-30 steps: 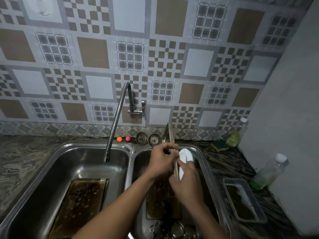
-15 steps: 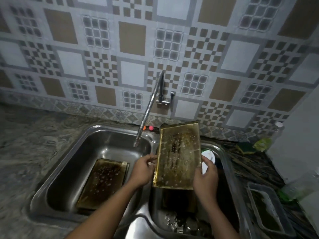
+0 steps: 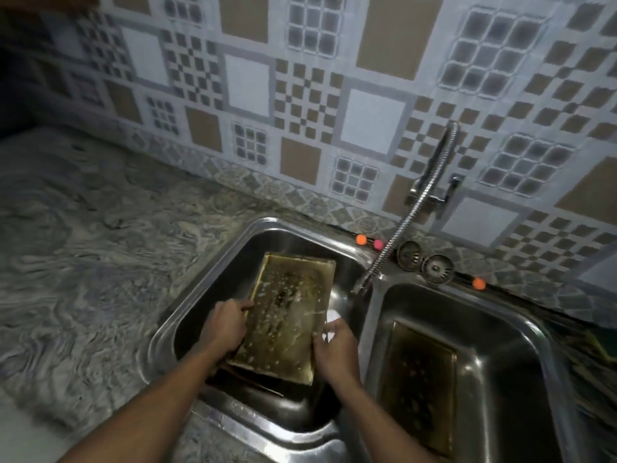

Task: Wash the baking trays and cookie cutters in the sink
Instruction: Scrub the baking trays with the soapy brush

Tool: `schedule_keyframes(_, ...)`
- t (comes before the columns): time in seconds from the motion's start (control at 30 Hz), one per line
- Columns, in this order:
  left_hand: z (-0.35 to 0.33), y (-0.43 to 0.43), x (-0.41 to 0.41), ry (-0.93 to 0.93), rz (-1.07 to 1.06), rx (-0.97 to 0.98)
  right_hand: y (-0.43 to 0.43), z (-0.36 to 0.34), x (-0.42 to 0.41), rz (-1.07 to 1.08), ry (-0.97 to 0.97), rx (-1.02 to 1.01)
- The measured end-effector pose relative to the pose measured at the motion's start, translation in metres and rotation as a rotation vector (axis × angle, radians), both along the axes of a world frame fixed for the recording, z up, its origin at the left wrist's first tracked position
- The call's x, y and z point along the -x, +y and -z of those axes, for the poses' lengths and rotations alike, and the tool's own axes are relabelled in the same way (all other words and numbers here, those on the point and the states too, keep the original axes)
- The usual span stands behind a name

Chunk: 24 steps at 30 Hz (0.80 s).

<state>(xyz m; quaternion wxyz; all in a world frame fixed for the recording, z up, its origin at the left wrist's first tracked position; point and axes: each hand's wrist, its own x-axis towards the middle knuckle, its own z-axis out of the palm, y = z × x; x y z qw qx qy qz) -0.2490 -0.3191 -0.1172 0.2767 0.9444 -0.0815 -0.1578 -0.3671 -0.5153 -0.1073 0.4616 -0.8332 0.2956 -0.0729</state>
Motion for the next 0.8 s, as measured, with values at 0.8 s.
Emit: schedule_keyframes(0.8,0.094,0.006,-0.032,0.143,0.124,-0.139,0.027,0.100,-0.020,-0.060,0.389,-0.440)
